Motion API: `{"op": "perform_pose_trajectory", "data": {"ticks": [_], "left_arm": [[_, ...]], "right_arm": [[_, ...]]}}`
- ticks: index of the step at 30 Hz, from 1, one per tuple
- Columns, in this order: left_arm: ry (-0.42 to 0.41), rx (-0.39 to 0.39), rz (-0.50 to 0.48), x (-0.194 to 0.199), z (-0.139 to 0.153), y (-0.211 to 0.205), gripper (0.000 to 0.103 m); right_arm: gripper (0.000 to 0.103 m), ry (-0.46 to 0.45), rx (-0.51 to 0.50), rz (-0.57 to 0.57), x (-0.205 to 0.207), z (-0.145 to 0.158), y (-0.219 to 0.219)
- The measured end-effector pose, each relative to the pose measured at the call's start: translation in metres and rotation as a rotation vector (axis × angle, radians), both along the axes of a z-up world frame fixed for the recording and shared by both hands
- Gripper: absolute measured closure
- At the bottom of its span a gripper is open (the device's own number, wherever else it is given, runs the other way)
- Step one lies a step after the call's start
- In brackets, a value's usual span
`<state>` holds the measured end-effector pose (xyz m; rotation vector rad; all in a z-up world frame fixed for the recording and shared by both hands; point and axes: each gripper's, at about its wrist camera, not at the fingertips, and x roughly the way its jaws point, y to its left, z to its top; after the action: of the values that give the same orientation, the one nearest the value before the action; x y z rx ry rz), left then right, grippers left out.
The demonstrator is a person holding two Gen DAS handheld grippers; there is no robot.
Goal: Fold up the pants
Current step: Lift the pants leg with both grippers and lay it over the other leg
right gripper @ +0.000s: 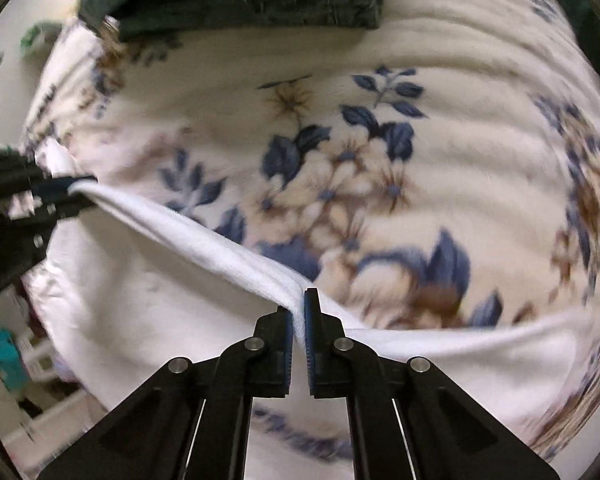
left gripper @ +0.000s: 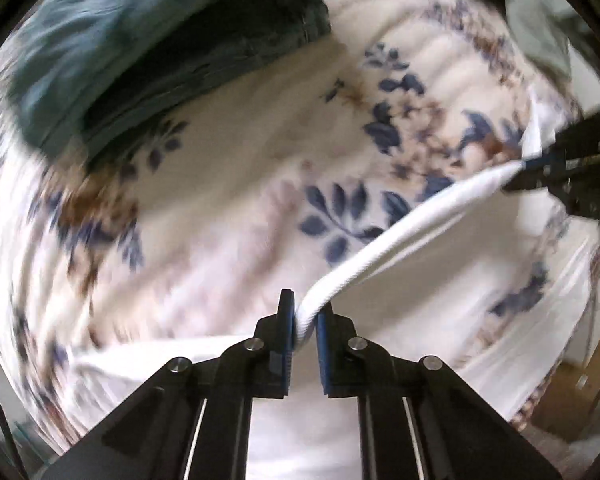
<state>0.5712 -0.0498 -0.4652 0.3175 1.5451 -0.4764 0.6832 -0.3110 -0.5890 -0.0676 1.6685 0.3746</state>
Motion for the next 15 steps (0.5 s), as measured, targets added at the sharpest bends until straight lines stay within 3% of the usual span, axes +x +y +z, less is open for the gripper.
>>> {"op": "perform_pose_trajectory", "data": {"ticks": [1,6,7,10,15], "left_arm": [[0.007,-0.006,0.042,-0.017,0.013,0.005,0.095],[0.024,-0.014,0.188,-0.115,0.024,0.007,0.096],[0.025,-0.011,0.202,-0.115,0.016,0.001,0.096],[0.048,0.0,0.272,-0.173,0.012,-0.003,0.096],[0.138,0.031,0.357,-0.239,-0.026,-0.002,0.096]], "right_arm": [[0.097,-0.005,0.009,-0.019,-0.015,0.012,-0.001],[0.097,-0.021,0.05,-0.119,-0.104,0.054,-0.005],[0.098,-0.019,0.056,-0.131,-0.127,0.062,-0.01],[0.098,-0.002,0.061,-0.143,-0.194,0.076,-0.015],[0.098,0.04,0.025,-0.113,-0.287,0.052,-0.014]]}}
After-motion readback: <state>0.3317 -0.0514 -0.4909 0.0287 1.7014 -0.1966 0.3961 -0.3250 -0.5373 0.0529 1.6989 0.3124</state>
